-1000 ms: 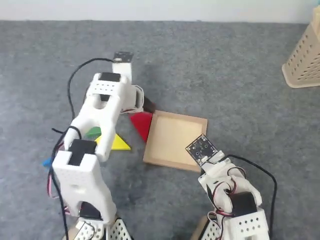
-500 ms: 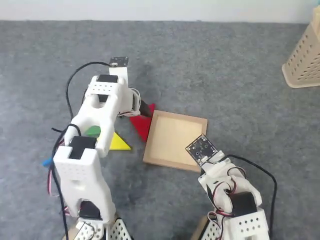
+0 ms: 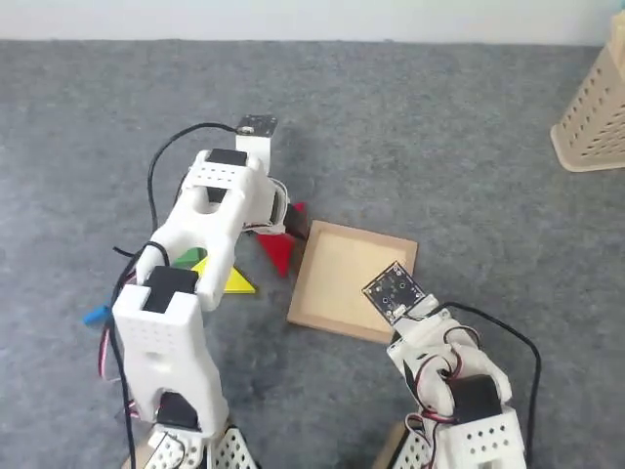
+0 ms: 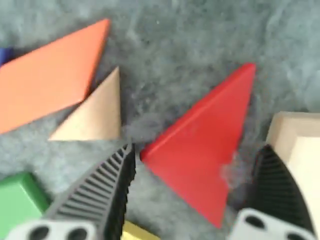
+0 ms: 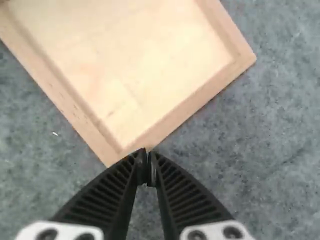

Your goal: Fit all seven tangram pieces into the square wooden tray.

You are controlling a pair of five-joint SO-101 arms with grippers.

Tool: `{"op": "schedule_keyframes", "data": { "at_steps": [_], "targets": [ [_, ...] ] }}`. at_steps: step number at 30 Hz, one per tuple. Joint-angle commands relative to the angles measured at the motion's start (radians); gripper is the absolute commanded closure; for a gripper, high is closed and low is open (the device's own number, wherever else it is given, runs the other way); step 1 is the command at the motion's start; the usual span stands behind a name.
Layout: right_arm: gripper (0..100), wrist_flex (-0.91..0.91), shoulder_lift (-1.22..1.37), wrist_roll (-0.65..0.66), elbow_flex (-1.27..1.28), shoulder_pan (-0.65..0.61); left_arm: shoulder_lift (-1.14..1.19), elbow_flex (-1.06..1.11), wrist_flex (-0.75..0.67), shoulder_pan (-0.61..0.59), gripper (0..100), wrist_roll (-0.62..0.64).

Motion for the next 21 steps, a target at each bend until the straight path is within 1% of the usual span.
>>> {"op": "schedule_keyframes", "data": {
  "at_steps": [1,6,10,19,21],
  "targets": [
    [99.1,0.005,-0.015,-0.006,0.018,-0.001,-0.005,-0.012,-0.037,0.002,64,-0.051],
    [99.1,0.005,-0.015,-0.006,0.018,-0.001,-0.003,-0.008,-0.031,0.002,64,-0.058],
    [99.1,0.005,-0.015,-0.006,0.018,-0.001,-0.003,-0.008,-0.015,0.003,68,-0.086],
    [99.1,0.005,-0.015,-0.006,0.018,-0.001,-0.003,0.005,-0.012,0.008,68,-0.091],
    [99.1,0.005,-0.015,-0.006,0.018,-0.001,-0.003,0.019,-0.011,0.012,70,-0.091]
  ]
}}
